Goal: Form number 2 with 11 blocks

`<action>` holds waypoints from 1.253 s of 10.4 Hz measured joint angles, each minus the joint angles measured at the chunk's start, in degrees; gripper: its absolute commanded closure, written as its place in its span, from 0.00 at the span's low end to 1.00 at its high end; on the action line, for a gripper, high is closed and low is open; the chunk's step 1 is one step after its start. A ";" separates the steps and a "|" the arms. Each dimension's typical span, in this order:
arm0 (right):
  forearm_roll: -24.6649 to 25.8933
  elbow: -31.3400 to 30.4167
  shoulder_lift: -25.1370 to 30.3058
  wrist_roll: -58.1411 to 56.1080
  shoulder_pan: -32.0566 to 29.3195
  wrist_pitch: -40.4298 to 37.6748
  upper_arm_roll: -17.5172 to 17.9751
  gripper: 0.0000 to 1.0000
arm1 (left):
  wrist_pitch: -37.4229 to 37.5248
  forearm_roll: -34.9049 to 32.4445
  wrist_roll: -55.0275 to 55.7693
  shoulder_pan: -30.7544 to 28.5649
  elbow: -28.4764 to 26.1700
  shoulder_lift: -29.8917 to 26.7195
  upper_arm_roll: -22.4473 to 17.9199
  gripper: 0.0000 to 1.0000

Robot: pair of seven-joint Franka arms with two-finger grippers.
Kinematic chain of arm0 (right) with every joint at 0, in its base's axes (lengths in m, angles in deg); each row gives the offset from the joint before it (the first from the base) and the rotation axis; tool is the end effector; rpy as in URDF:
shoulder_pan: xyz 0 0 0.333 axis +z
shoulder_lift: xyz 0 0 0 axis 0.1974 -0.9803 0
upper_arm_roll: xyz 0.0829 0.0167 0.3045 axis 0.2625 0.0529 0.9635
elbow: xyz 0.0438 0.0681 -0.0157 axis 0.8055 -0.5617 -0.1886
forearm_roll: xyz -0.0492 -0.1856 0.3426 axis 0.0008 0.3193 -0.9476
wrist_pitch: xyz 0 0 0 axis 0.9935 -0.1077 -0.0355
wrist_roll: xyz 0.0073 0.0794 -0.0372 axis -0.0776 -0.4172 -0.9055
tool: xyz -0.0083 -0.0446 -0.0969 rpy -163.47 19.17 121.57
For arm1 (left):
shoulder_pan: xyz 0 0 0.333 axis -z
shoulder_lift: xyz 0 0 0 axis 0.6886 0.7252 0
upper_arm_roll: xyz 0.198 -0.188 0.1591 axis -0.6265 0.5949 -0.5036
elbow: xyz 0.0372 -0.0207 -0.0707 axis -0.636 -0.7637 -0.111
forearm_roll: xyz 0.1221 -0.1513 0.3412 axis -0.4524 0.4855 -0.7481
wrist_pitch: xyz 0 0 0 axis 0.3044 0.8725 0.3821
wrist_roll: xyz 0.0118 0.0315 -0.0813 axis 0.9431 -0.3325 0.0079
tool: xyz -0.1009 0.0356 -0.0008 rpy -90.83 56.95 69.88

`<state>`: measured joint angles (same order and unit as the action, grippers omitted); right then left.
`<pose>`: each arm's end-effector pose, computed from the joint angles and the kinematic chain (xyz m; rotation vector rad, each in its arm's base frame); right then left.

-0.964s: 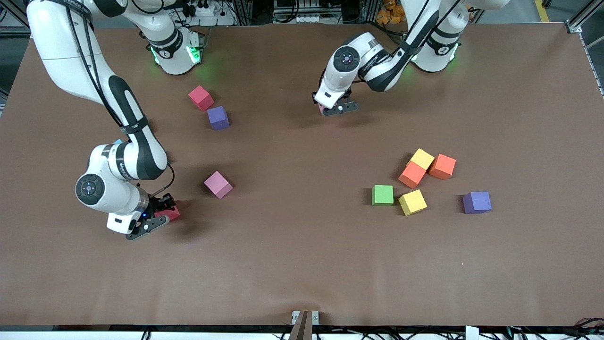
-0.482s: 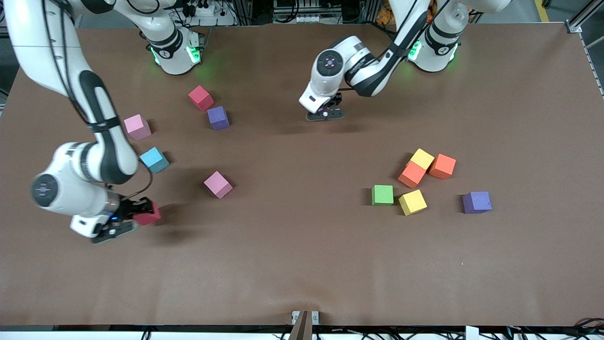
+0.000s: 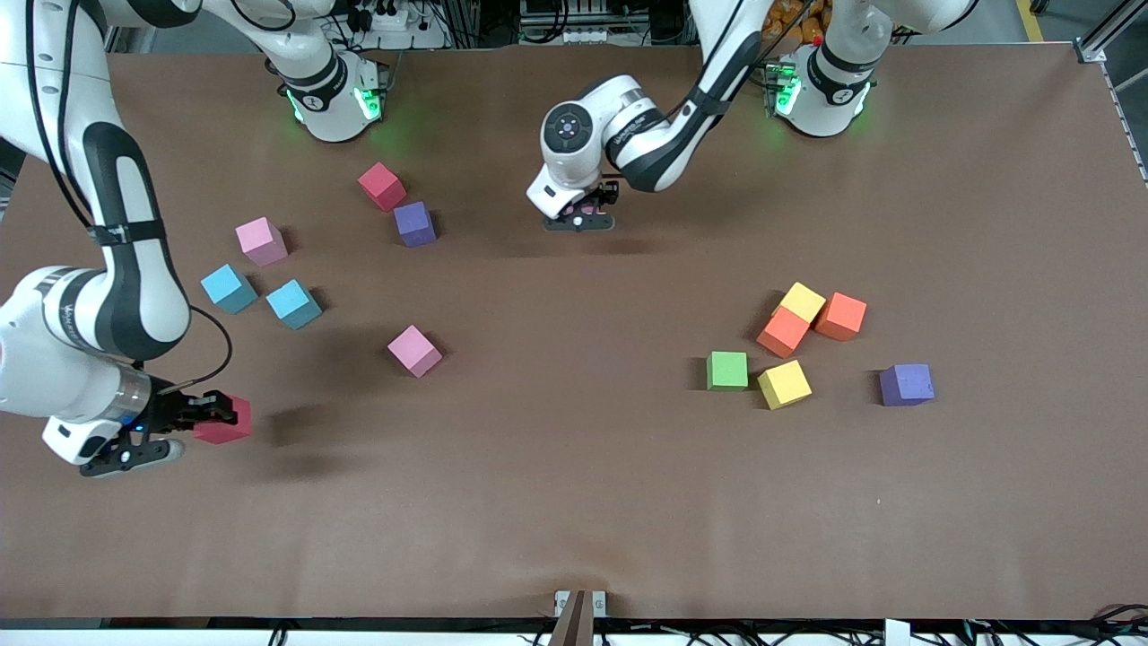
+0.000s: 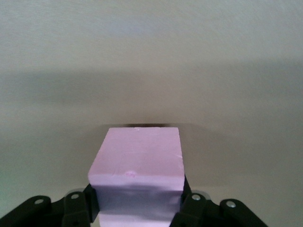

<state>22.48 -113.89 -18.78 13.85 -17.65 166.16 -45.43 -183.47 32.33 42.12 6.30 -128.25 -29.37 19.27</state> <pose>0.7013 -0.0782 0.3097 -3.0337 -0.2637 -0.0575 0.2892 -0.5358 0.2071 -3.0737 0.0832 0.3924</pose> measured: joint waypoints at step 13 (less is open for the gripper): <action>-0.22 2.87 -0.18 19.44 4.88 -3.01 0.94 1.00 | 1.90 5.28 -4.02 0.58 0.38 1.98 -0.01 0.52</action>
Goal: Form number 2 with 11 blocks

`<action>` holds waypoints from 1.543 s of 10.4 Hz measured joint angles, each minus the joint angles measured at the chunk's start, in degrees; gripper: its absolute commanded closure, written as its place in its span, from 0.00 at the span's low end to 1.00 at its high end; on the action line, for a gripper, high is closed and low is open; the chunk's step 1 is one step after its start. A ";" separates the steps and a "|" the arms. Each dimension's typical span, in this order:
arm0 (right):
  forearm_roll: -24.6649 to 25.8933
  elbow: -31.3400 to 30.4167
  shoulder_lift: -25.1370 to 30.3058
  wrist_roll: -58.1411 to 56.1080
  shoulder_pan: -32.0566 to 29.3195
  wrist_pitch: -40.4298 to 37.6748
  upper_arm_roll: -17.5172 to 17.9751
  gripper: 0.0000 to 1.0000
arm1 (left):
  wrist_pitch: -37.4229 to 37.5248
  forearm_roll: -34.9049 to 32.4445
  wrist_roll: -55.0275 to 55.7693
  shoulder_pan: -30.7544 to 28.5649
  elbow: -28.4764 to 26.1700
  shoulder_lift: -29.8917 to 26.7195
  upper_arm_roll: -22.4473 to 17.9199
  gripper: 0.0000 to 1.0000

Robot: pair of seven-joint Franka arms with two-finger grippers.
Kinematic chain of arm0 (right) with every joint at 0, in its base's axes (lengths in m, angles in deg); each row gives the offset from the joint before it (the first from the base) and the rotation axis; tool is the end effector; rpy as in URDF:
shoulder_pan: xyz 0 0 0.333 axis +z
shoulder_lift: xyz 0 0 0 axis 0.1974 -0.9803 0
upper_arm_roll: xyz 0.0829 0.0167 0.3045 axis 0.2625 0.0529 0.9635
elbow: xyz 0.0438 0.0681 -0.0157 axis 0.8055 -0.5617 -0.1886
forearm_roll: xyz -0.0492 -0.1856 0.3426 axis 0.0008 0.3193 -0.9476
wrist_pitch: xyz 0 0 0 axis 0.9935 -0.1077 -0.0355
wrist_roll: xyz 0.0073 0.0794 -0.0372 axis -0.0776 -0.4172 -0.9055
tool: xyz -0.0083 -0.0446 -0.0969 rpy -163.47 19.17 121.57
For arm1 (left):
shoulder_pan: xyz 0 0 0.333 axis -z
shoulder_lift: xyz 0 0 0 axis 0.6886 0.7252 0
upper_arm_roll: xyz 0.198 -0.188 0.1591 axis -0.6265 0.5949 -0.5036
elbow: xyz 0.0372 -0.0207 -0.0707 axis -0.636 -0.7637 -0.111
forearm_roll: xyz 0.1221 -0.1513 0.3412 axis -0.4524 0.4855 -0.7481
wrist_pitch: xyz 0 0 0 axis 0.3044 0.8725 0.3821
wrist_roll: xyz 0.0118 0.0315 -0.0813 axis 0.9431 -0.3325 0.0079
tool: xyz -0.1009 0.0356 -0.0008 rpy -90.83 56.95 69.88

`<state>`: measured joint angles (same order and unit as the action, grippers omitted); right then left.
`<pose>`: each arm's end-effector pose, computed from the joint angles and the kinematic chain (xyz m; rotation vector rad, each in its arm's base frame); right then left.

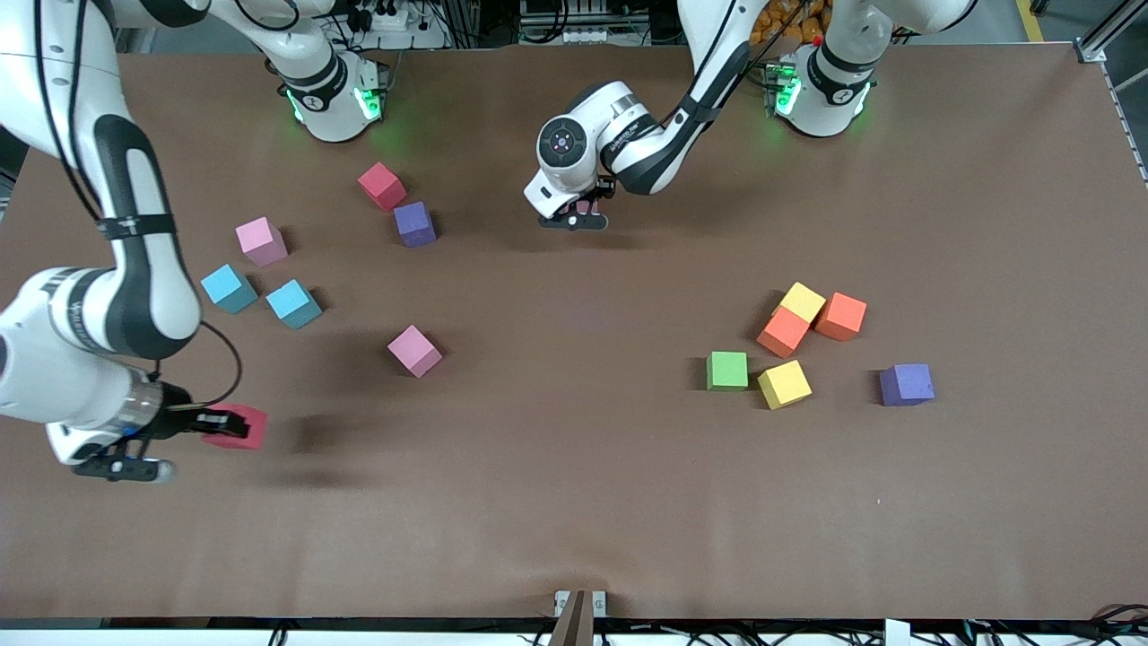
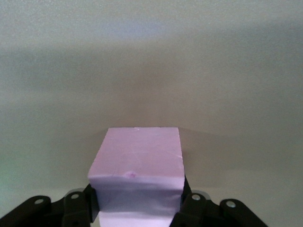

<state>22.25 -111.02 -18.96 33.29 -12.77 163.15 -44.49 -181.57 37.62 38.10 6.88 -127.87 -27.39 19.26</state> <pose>0.7115 -0.0076 0.3260 -3.0221 0.0964 -0.0157 0.2775 -0.5355 0.1876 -3.0482 0.1044 0.5400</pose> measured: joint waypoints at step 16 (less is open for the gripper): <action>-0.09 -12.01 13.97 -15.85 23.76 -13.74 0.30 1.00 | 7.45 -12.38 0.81 -18.24 0.38 -10.41 -1.81 0.00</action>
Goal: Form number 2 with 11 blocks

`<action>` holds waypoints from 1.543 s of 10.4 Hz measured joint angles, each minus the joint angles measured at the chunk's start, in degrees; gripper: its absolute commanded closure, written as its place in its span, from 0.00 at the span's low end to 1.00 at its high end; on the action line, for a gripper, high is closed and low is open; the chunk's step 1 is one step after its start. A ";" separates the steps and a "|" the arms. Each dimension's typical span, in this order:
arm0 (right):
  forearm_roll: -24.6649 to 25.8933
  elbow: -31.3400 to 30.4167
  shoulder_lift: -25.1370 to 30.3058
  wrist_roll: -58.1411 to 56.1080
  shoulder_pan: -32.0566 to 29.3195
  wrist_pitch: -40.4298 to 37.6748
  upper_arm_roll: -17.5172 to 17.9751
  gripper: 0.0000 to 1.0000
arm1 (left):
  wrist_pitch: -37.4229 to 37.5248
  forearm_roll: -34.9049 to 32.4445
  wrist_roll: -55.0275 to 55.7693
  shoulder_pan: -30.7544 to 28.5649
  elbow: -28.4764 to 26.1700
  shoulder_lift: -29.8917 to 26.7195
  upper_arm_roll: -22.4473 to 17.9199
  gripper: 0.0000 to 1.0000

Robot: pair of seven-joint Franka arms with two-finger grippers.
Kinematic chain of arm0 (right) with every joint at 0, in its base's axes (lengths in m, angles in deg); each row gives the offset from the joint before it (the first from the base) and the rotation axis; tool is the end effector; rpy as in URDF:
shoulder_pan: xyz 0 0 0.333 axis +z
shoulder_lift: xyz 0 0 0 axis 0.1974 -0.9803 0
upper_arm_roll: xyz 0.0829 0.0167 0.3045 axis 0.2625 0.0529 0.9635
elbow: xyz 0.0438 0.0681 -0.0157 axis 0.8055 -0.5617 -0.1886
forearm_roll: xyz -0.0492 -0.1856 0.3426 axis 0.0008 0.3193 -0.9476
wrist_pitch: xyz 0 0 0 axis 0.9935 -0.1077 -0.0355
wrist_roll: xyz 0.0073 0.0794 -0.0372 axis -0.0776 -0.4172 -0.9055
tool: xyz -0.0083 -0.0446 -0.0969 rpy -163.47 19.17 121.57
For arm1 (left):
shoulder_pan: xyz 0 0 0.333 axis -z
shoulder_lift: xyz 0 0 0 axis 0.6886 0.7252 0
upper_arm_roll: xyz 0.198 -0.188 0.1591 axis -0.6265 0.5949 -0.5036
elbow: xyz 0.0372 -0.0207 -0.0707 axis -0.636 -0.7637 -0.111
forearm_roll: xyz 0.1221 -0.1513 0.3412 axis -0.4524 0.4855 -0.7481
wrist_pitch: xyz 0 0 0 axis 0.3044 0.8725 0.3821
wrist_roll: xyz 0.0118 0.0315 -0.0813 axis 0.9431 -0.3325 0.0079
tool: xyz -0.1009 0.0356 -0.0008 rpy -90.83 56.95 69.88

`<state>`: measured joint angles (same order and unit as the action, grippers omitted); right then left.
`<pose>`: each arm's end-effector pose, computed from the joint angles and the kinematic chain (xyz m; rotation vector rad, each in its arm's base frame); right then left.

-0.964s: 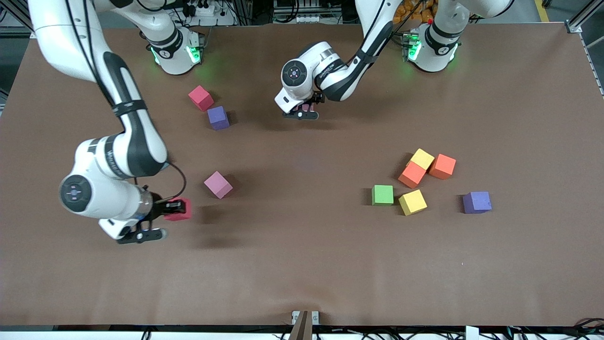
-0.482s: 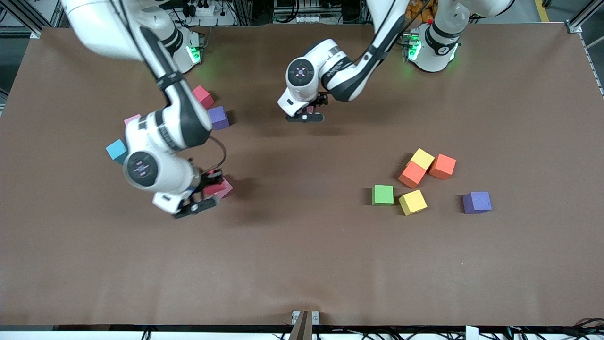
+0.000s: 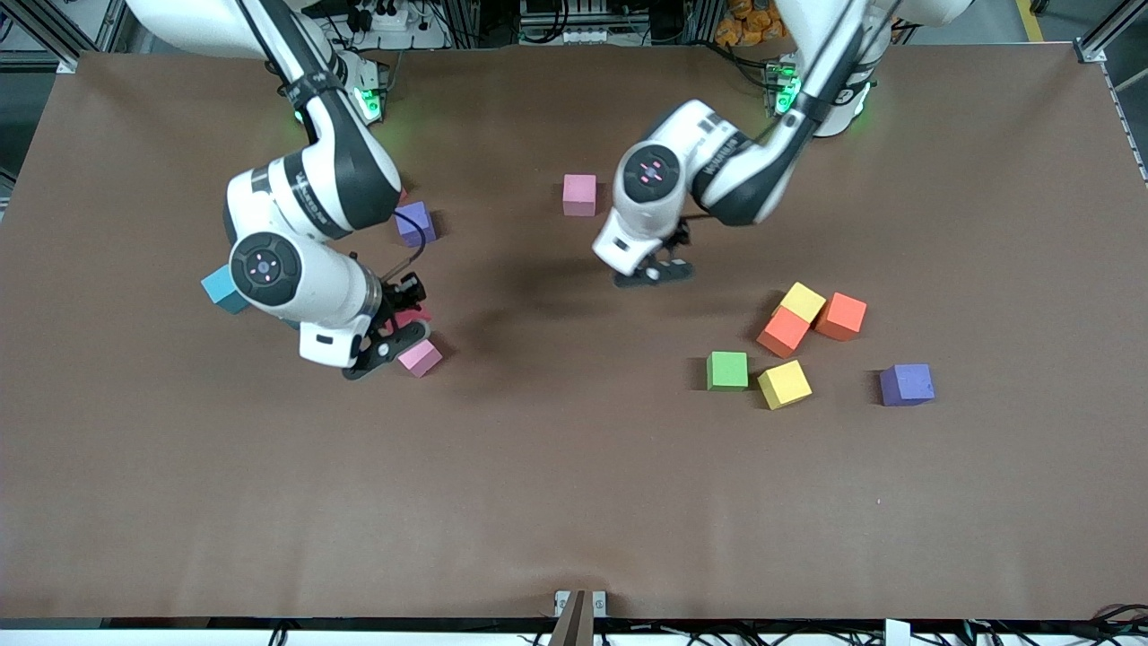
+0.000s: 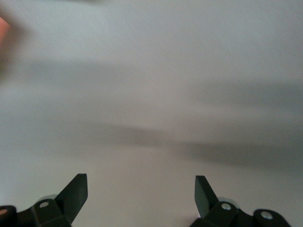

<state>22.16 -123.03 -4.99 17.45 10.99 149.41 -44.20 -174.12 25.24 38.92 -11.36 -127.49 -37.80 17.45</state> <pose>0.5788 0.2561 0.3766 -2.8514 -0.9586 0.3076 0.4517 -0.4034 0.2873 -3.0402 -0.1989 0.2570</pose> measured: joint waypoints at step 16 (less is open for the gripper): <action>4.41 -28.91 8.63 -13.47 26.17 24.37 9.19 1.00 | -6.74 -1.46 -30.46 -7.64 6.52 4.94 -9.99 0.00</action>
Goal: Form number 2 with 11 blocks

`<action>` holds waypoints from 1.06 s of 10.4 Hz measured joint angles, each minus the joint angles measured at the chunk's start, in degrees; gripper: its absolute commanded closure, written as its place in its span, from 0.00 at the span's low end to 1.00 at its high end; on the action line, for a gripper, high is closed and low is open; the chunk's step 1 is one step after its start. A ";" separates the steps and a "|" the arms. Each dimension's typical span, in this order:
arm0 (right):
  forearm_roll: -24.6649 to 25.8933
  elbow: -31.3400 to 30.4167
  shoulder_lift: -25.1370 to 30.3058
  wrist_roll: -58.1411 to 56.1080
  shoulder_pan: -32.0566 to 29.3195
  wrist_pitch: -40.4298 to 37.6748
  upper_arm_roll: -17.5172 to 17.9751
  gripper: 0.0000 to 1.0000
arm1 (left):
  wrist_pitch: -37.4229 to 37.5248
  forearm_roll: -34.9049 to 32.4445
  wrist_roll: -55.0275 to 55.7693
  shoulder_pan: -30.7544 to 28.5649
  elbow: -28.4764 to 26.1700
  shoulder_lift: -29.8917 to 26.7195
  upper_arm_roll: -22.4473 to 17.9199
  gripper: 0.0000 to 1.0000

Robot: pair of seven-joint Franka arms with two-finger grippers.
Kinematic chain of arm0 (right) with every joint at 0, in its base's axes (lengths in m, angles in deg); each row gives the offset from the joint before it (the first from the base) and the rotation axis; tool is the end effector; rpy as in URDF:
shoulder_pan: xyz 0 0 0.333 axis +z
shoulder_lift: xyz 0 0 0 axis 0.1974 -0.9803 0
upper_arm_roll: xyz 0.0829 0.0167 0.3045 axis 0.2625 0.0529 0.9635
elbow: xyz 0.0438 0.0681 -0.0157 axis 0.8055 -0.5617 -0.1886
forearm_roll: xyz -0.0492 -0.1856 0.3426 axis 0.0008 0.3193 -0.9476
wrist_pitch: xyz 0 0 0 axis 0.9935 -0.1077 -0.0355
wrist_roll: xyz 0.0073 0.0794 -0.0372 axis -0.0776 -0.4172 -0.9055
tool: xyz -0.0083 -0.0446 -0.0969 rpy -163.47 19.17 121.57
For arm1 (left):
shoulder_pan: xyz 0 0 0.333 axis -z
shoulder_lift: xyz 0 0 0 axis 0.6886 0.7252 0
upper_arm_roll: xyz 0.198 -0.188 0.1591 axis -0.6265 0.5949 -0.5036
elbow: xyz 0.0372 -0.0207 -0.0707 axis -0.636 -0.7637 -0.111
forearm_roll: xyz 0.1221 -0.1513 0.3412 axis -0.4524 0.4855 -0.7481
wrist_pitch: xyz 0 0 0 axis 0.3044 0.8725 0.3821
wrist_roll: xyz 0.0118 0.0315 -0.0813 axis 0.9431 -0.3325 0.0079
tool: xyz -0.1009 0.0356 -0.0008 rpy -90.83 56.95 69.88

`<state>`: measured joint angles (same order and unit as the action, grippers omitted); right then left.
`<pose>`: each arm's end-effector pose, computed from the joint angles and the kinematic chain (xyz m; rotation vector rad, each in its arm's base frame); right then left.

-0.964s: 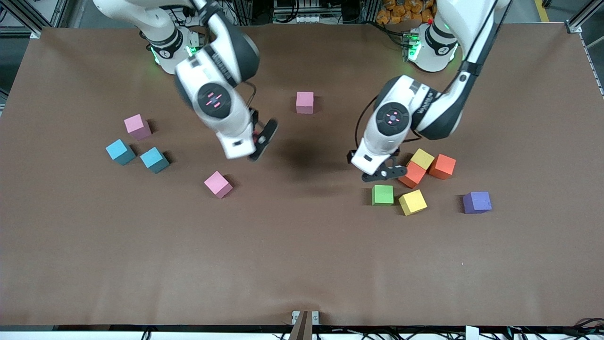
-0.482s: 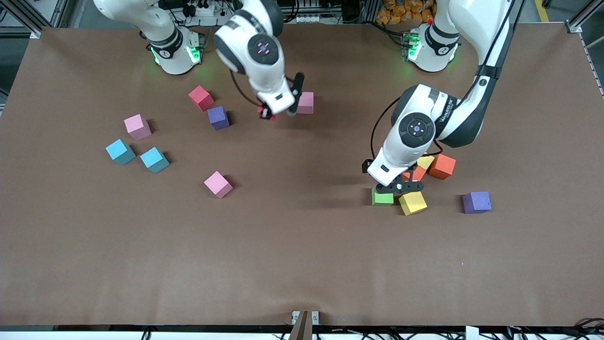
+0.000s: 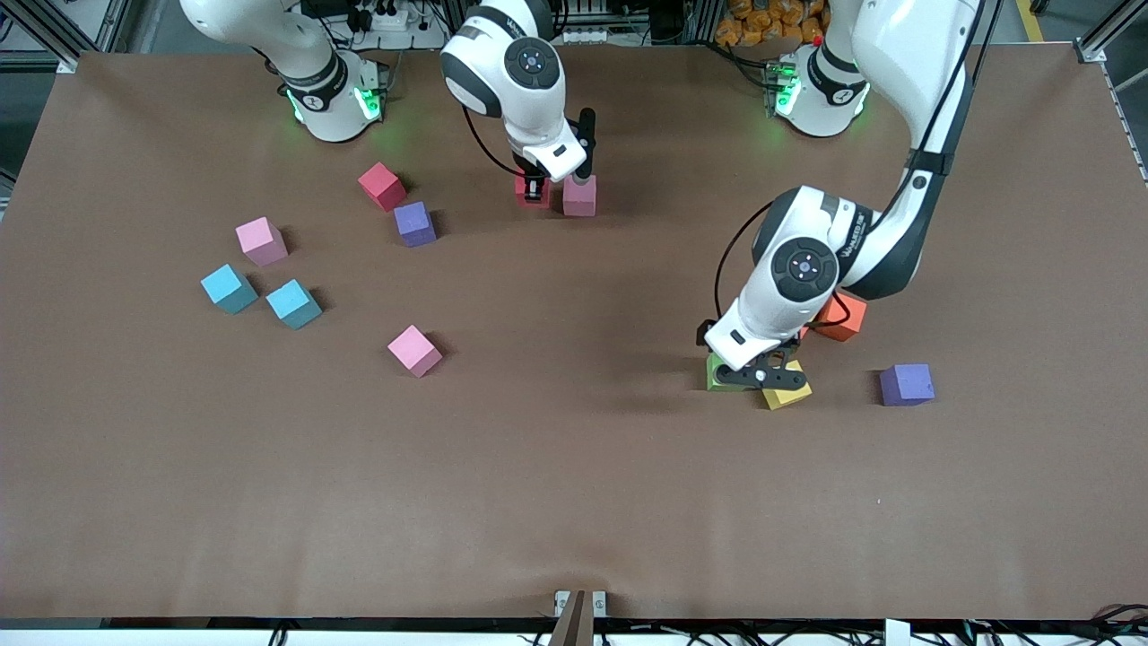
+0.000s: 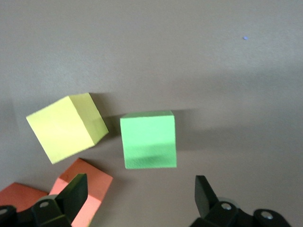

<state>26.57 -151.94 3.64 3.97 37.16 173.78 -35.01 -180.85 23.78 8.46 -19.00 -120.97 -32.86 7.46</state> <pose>0.2826 0.4604 0.2826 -2.2505 -2.1174 0.2142 0.5907 -0.2692 0.2867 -3.1001 0.1797 0.0418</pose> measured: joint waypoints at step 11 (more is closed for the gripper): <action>0.00 -2.66 -3.71 4.40 2.95 7.08 0.00 0.51 | -8.55 2.22 4.72 -0.34 0.27 4.95 -1.57 0.00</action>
<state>26.57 -154.60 -0.07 8.37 40.11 180.87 -35.01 -189.41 26.00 13.18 -19.34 -120.70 -27.91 5.89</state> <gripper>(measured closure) 0.476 0.000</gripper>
